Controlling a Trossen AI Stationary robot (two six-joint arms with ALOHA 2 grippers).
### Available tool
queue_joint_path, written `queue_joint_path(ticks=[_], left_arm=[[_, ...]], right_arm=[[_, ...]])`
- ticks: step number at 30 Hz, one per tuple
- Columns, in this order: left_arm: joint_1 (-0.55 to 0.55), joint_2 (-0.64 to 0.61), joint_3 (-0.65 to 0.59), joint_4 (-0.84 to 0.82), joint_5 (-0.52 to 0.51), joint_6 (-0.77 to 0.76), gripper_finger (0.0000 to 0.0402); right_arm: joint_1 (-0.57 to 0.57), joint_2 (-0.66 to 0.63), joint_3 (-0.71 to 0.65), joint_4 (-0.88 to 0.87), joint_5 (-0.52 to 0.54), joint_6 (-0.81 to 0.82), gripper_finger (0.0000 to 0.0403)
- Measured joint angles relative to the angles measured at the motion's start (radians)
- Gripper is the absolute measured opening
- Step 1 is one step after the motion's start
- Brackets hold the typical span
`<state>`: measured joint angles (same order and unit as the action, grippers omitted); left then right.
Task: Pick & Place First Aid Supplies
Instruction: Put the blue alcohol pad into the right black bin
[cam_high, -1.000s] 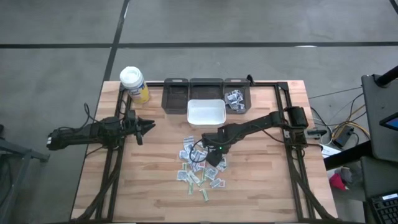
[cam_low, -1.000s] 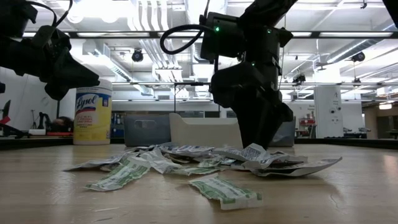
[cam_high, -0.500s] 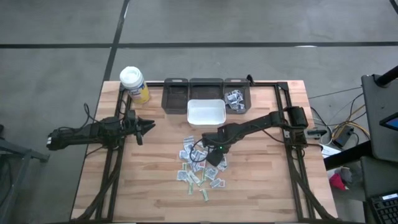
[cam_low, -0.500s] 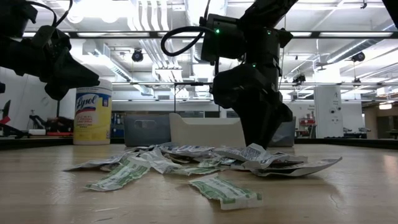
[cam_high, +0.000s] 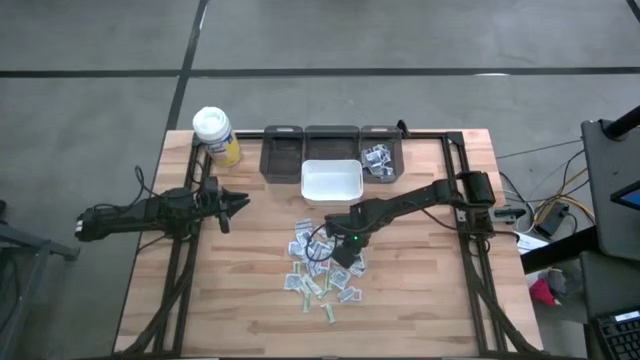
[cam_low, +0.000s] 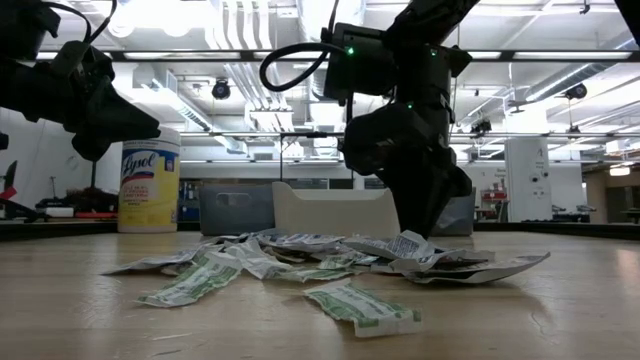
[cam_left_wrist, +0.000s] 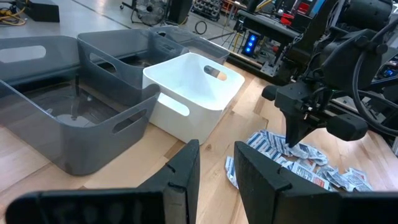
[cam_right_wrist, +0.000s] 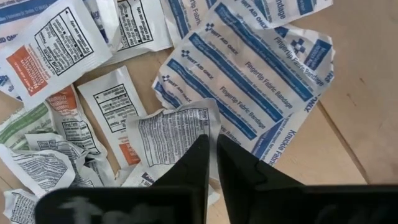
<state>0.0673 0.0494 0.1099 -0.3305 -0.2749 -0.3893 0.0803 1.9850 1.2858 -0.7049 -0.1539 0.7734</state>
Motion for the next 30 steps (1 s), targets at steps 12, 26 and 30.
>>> queue_joint_path(ticks=[12,26,30], left_arm=[[0.0,0.0,0.0,0.0,0.0,0.0,0.0094],[0.0,0.0,0.0,0.0,0.0,0.0,0.0094],[0.0,0.0,0.0,0.0,0.0,0.0,0.0094]], right_arm=[[0.0,-0.023,-0.001,-0.051,0.012,0.001,0.0008],[0.0,-0.142,0.0,-0.112,0.023,-0.001,0.0008],[0.0,-0.179,0.0,-0.138,0.028,-0.015,0.0008]])
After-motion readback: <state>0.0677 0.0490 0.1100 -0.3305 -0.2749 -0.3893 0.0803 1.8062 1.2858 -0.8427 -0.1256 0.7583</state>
